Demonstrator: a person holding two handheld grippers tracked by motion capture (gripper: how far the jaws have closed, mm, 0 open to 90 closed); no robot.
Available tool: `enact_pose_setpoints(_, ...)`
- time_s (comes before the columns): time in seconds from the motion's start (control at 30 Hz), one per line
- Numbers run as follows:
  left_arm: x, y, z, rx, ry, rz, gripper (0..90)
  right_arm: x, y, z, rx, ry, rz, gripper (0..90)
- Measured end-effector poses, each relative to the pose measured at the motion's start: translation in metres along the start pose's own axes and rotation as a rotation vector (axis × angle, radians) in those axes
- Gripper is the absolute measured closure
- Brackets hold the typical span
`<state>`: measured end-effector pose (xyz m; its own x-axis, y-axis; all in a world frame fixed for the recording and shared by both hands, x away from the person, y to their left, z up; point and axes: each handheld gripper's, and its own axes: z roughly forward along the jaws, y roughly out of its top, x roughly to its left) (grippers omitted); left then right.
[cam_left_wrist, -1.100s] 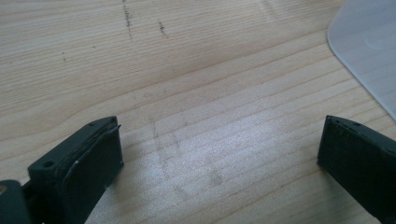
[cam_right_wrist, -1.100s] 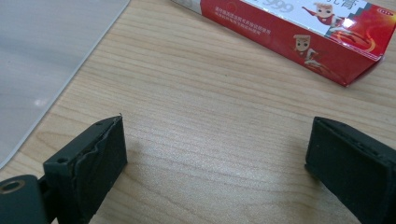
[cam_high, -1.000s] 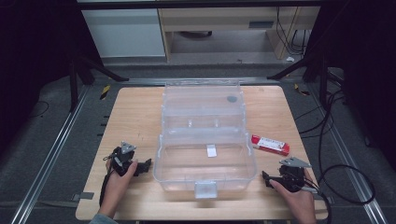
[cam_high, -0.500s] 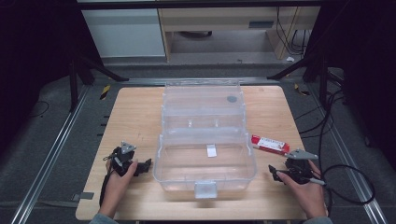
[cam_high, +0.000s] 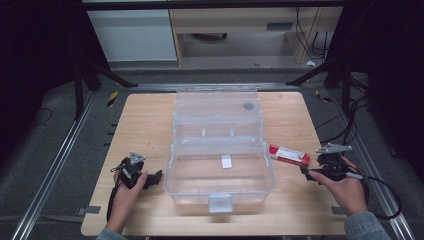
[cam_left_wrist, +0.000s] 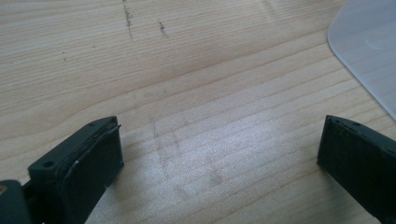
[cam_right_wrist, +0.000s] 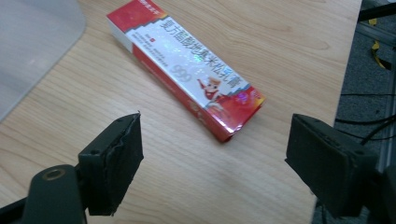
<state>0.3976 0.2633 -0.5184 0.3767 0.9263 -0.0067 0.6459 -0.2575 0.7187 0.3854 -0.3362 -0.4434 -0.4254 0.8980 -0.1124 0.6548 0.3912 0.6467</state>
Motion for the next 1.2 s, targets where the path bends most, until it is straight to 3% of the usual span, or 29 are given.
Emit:
enact_pose_setpoints(0.1,0.0,0.0,0.0,0.0,0.0,0.0,0.0,-0.01,0.007,0.002,0.018,0.009,-0.018,15.7)
enact_pose_setpoints(0.3,0.0,0.0,0.0,0.0,0.0,0.0,0.0,-0.024,0.019,0.006,0.014,0.069,-0.018,10.8)
enact_pose_setpoints(0.33,0.0,0.0,0.0,0.0,0.0,0.0,0.0,-0.026,0.021,0.01,0.023,0.078,-0.045,11.1)
enact_pose_setpoints(0.67,0.0,0.0,0.0,0.0,0.0,0.0,0.0,-0.029,0.028,0.036,0.095,0.134,-0.133,11.8)
enact_pose_setpoints(1.2,0.0,0.0,0.0,0.0,0.0,0.001,0.0,-0.03,0.035,0.059,0.149,0.181,-0.153,16.7)
